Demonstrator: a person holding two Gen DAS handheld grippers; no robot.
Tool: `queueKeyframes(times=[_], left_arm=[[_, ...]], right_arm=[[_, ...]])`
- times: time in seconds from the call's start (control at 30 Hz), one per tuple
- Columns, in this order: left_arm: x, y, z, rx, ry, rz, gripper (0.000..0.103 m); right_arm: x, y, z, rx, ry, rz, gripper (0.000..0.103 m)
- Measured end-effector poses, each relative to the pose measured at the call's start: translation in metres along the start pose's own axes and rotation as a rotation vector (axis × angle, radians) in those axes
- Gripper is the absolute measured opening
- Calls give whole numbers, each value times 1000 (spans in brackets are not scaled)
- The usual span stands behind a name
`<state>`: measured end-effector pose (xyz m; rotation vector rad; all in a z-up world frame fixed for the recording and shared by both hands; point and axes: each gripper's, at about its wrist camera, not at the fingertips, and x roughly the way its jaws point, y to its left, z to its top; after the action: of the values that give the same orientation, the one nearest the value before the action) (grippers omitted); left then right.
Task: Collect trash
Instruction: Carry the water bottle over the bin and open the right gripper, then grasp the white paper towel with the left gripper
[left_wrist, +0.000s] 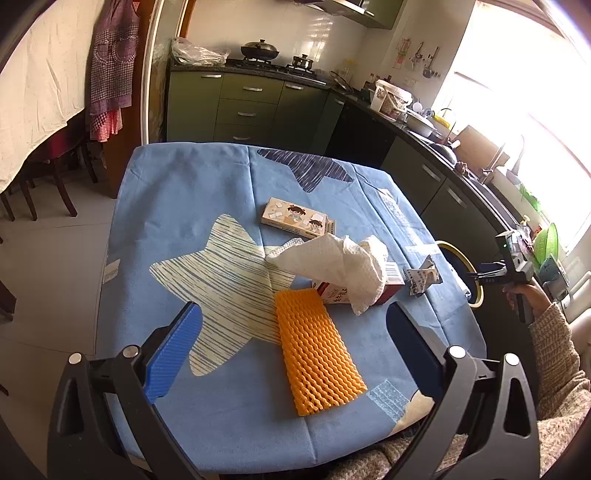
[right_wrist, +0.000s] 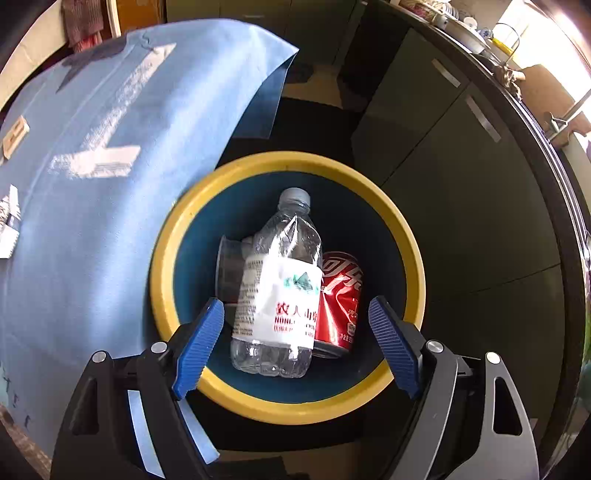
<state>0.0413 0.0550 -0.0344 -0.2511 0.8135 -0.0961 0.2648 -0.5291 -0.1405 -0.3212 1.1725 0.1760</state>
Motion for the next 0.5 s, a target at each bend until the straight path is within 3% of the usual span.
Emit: queueKeyframes(times=[0.2,0.5], left_arm=[[23,-12,6,31,55,-24,95],[70,-68,34,179,113,-6,95]], right_arm=[[-52,9,-14,67,-118,36,80],[-93,82,-50,79,-264,146,80]])
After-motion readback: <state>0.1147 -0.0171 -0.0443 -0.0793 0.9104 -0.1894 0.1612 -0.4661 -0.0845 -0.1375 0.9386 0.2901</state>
